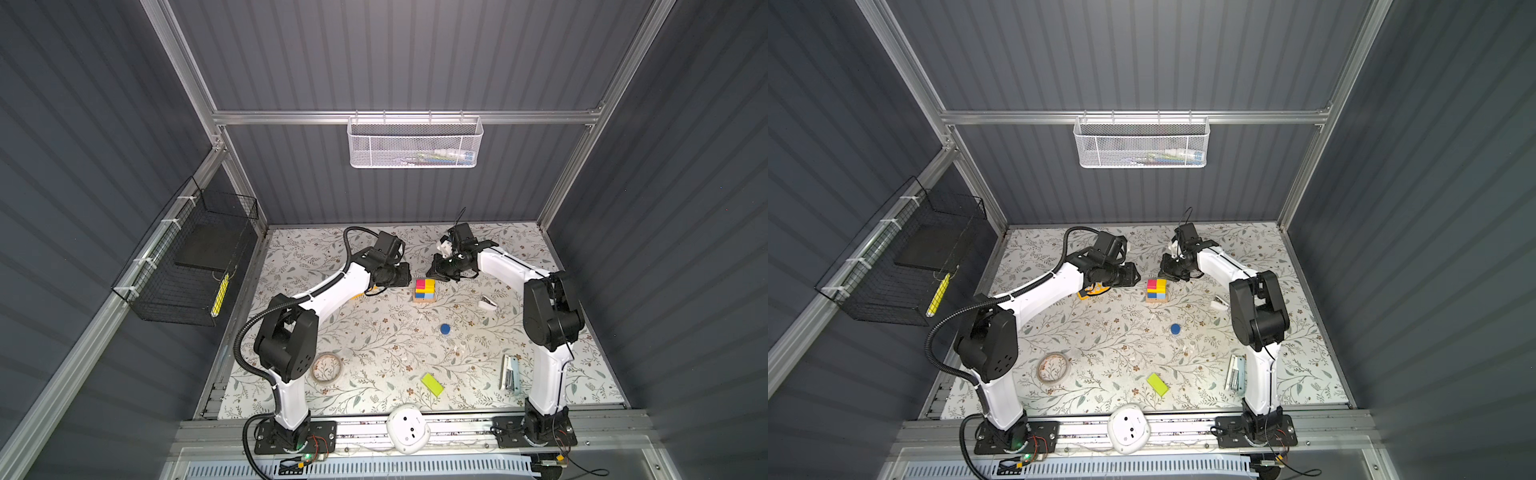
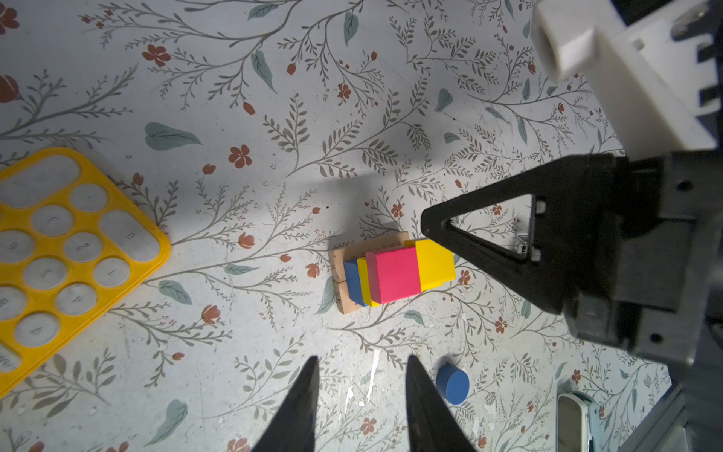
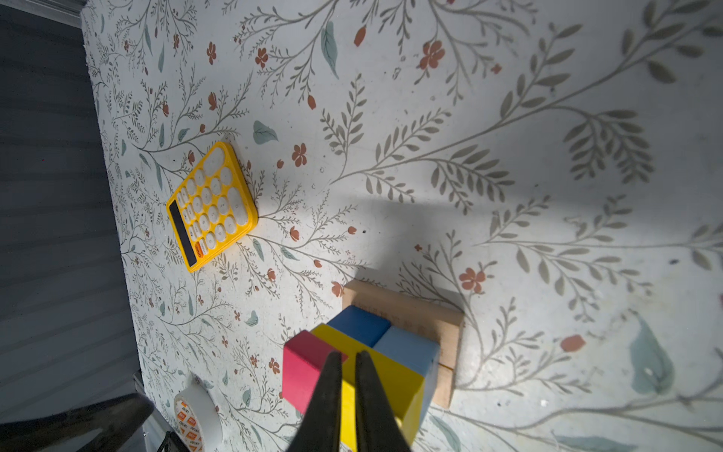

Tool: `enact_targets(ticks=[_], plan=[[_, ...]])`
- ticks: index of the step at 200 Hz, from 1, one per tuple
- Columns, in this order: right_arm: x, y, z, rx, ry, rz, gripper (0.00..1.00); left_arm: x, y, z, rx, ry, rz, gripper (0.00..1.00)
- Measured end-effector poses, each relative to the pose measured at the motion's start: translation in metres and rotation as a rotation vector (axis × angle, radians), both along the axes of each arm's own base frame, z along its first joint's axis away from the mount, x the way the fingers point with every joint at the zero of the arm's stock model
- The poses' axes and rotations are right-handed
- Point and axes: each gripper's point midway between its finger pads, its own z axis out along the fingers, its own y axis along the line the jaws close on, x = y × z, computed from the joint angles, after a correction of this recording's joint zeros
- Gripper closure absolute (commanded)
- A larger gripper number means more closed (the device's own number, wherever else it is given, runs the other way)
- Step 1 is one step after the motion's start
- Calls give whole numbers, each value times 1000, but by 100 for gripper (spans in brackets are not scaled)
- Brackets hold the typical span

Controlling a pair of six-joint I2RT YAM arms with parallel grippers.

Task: Build the wood block tower
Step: 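Raise the left gripper away from the stack while the right gripper holds the yellow cube, then open the right gripper to release the yellow cube on the stack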

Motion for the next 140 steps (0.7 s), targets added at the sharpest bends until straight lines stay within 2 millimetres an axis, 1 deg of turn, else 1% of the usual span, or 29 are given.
enact_targets(ticks=[70,98,140], plan=[[0,0,0,1,0,-1,89,0,0,0,-2,2,-2,63],[0,1,0,1,1,0,91,0,0,0,-2,2,-2,63],[-1,2,0,1,1,2,91,0,0,0,-2,2,-2,63]])
